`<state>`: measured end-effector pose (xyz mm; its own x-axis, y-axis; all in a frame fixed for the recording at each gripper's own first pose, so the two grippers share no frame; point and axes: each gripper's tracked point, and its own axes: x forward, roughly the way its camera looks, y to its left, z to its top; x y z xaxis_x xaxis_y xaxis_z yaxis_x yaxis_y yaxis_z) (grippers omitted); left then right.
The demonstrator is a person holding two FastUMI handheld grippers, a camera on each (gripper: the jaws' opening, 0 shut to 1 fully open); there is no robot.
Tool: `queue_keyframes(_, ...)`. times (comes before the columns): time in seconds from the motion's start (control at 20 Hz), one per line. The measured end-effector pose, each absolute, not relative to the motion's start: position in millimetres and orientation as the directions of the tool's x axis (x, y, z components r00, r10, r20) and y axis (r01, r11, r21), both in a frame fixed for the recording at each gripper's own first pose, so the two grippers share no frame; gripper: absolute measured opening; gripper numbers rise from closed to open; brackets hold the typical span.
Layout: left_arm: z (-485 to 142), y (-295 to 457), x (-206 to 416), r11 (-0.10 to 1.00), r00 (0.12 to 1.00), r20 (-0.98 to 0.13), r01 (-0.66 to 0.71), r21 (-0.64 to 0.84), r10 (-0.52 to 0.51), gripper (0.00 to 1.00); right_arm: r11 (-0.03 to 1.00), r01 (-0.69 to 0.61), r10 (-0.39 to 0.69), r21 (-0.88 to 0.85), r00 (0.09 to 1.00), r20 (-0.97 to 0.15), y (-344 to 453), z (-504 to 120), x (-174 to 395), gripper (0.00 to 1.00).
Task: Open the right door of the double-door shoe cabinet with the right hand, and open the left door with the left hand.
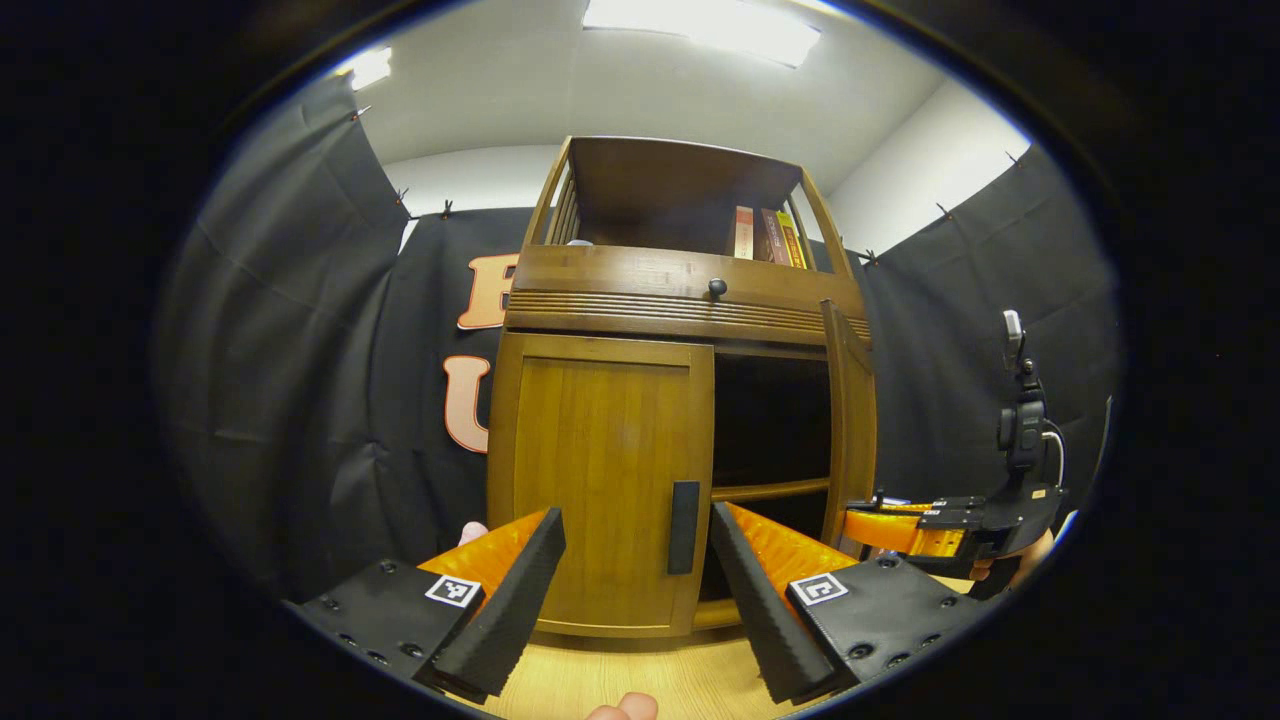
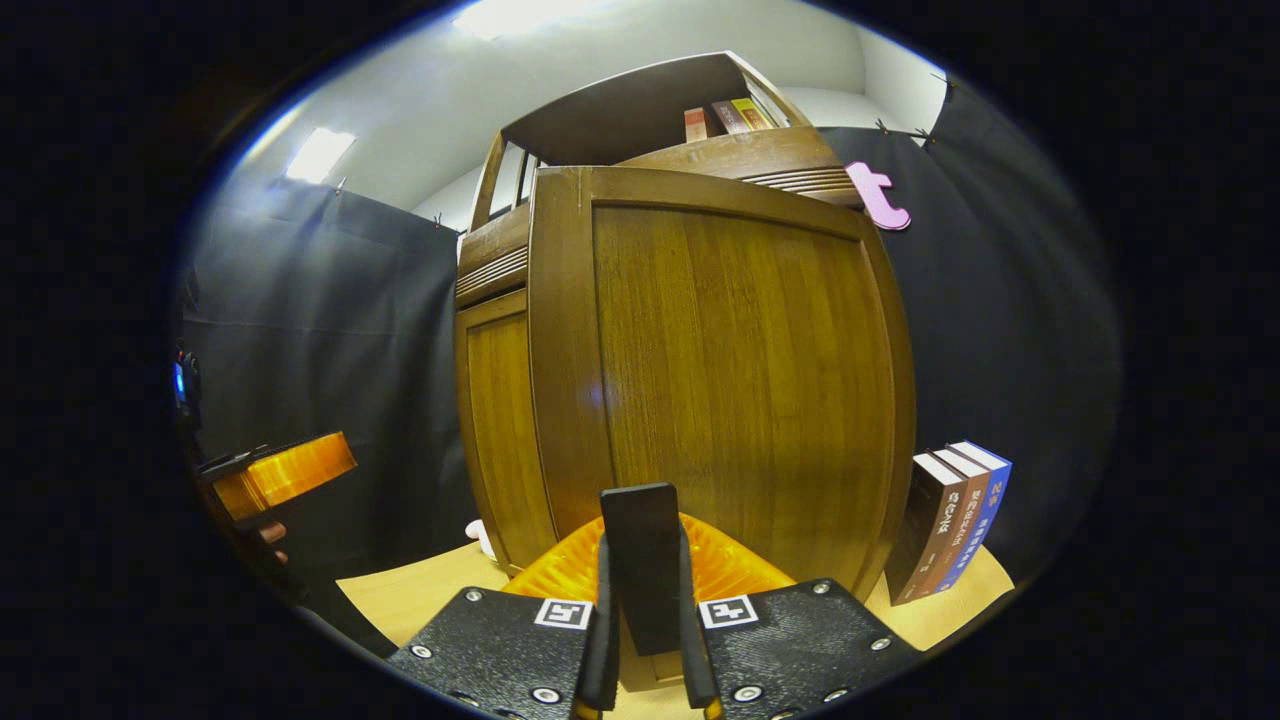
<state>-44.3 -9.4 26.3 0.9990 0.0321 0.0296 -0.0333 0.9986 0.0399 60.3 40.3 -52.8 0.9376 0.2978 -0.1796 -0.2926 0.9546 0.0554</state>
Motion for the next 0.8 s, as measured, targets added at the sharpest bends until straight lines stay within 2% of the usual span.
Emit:
queue_keyframes(0.1,26,-9,-49,0.998,0.999,0.034,-0.034,0.051,0.032,0.93,0.955,-0.291,0.298,0.064,0.938,-0.175,32,-50,53,0.29)
queue_keyframes(0.15,26,-8,-50,0.998,0.999,0.033,-0.033,0.052,0.032,0.93,0.955,-0.29,0.297,0.069,0.938,-0.177,29,-49,48,0.25)
queue_keyframes(0.4,27,0,-52,0.998,0.998,0.031,-0.051,0.041,0.05,0.93,0.96,-0.277,0.281,0.048,0.944,-0.173,4,-41,26,0.25)
queue_keyframes(0.65,28,-1,-51,0.997,0.998,0.03,-0.054,0.046,0.052,0.93,0.976,-0.216,0.21,-0.019,0.962,-0.174,-29,-34,8,0.25)
queue_keyframes(0.7,27,-3,-51,0.998,0.998,0.029,-0.049,0.044,0.048,1.0,0.979,-0.202,0.196,-0.016,0.966,-0.171,-37,-32,4,0.24)
queue_keyframes(0.75,26,-5,-50,0.998,0.999,0.029,-0.045,0.044,0.044,0.96,0.982,-0.19,0.186,-0.012,0.968,-0.167,-45,-31,0,0.28)
queue_keyframes(0.8,25,-6,-50,0.998,0.999,0.03,-0.045,0.049,0.044,0.93,0.984,-0.176,0.172,-0.012,0.972,-0.161,-56,-27,-8,0.27)
